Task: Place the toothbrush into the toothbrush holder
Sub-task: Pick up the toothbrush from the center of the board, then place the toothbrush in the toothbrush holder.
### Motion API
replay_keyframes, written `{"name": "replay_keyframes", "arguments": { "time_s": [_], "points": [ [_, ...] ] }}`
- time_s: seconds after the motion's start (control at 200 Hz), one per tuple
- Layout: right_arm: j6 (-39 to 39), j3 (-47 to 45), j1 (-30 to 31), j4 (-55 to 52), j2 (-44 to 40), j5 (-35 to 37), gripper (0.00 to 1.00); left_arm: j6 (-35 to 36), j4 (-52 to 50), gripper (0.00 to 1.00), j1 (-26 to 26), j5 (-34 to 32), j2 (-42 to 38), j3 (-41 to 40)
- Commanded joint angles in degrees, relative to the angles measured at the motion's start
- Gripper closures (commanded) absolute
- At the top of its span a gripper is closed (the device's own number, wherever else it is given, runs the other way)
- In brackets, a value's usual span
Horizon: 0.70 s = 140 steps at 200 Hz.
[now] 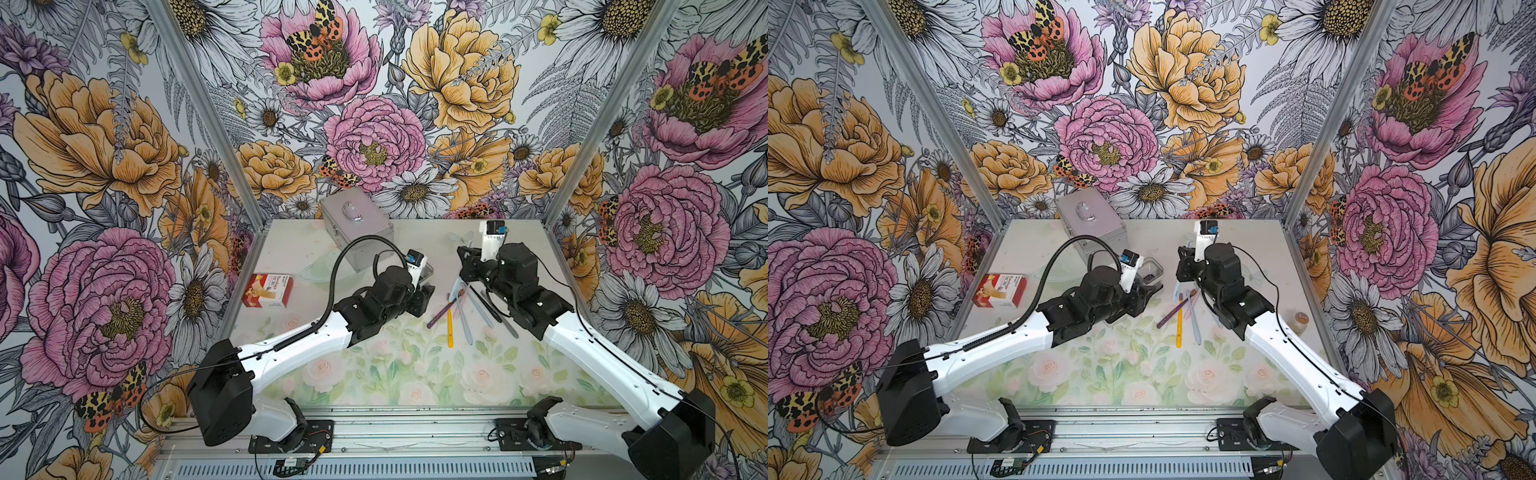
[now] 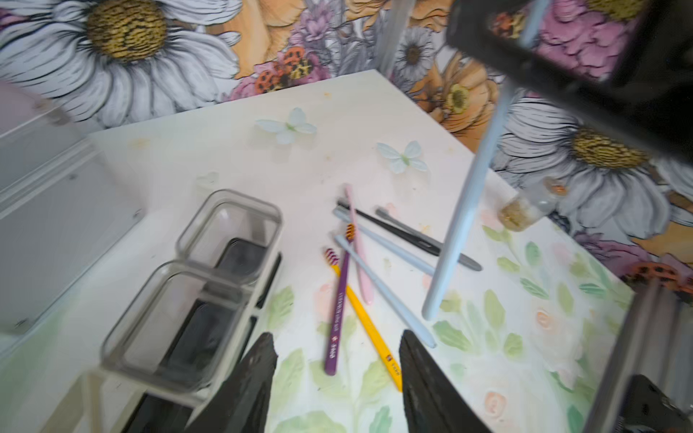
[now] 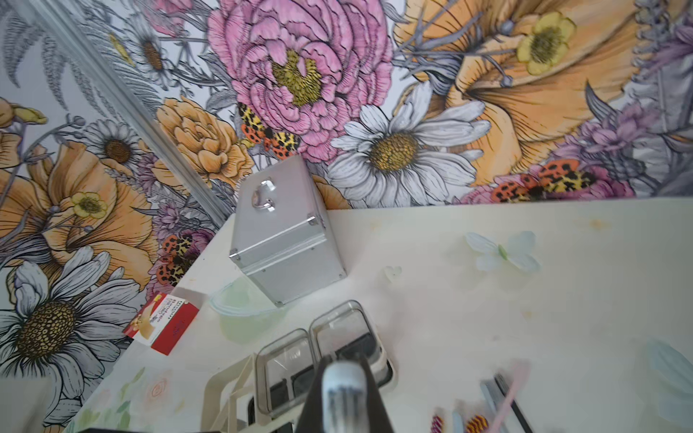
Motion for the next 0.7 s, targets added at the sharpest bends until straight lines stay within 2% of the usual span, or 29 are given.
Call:
{"name": "replay_keyframes", "arguments": {
  "time_s": [0.0, 0.065, 0.155, 0.23, 0.46, 0.696],
  "points": [
    [-5.9, 0.7, 3.4, 15.4, 4.3, 3.7, 1.00, -1.9, -0.4, 0.45, 2.0, -10.3, -6.4, -5.5],
    [-7.4, 1.4, 5.2, 20.0, 7.6, 3.9, 1.00, -1.4, -0.3, 0.44, 3.5, -10.4, -9.5, -8.3],
    [-8.7, 2.5, 7.5, 25.8, 11.8, 3.9, 1.00, -1.9, -1.6, 0.43, 7.4, -5.7, -12.5, -10.4],
    [-8.7, 3.8, 8.6, 29.3, 15.4, 4.0, 1.00, -2.3, -1.6, 0.43, 8.1, -7.6, -14.6, -12.3],
    [-9.6, 7.9, 11.9, 34.2, 23.6, 3.9, 1.00, -4.4, 0.5, 0.43, 13.0, -7.4, -20.0, -19.3],
    [-8.6, 13.9, 12.7, 35.5, 30.7, 2.9, 1.00, -4.7, 4.3, 0.43, 15.9, -7.8, -24.2, -24.7]
  ]
}}
